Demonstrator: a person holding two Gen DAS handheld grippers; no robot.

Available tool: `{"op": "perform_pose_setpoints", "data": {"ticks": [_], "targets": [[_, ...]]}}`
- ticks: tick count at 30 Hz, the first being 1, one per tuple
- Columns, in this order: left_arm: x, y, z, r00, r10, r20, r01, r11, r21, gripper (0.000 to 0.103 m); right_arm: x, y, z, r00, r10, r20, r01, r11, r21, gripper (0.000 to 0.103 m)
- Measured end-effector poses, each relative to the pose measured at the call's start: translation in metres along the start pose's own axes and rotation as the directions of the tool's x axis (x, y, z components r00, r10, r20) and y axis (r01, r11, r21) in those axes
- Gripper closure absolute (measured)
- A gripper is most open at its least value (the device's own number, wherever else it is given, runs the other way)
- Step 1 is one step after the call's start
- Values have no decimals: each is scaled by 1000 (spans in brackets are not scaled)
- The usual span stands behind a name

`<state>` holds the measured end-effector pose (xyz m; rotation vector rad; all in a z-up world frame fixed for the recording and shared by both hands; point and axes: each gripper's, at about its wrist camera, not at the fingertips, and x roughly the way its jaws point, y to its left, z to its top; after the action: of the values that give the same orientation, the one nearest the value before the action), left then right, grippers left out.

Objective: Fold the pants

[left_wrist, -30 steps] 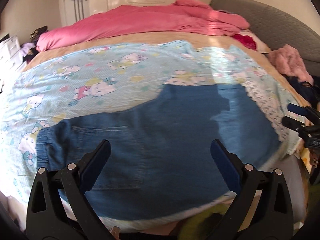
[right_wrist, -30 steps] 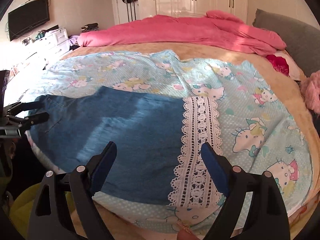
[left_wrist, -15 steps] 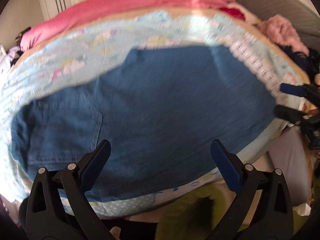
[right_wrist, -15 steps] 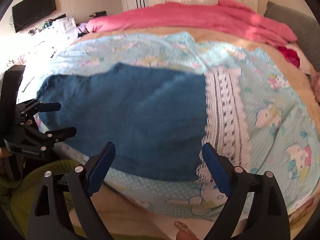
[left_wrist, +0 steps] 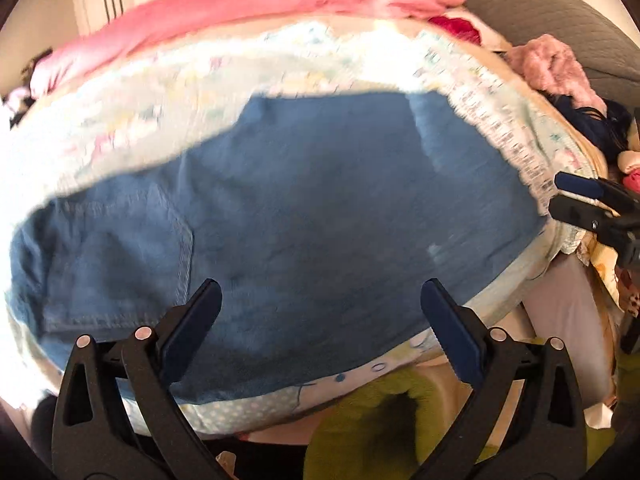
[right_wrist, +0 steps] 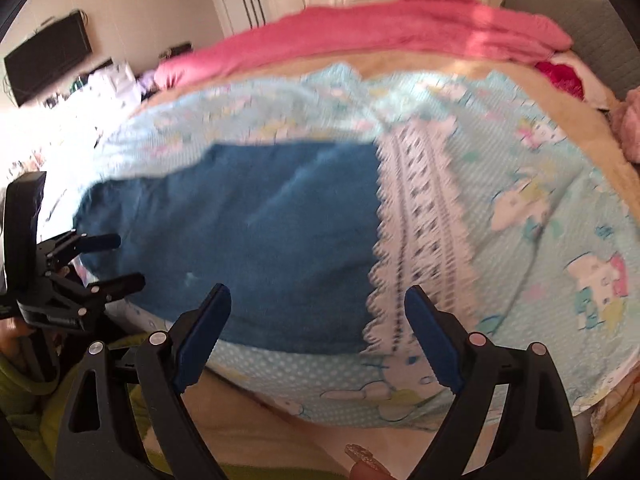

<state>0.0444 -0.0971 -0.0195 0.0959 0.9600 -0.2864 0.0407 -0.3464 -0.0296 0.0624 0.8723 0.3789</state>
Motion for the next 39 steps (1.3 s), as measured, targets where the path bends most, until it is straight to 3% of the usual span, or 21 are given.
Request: {"op": "perform_pose_setpoints", "data": {"ticks": [8,12,19,29,34,39], "targets": [[-20,-28,27,998,-8,64,3,998,68,9,-38,-33,0,992,-66,103,58,995,82,15],[-16,-41,44,997,-52,64,47,996,76,9,-41,-43,-7,992,-78,100,67,992,108,15],[-2,-66,68,997,-64,47,57,990,130,9,-30,-48,-17,995,-59,75,49,991,128,15],[42,-96,111,996,-84,30,74,966,247,9,-9,-54,-27,998,-20,63,8,983,184,15],[69,-112,136,995,-98,18,86,937,337,9,2,-60,-28,998,-7,59,-6,975,222,15],[103,-112,162,994,-105,-25,107,934,340,10,12,-63,-28,999,0,47,-11,971,239,15]]}}
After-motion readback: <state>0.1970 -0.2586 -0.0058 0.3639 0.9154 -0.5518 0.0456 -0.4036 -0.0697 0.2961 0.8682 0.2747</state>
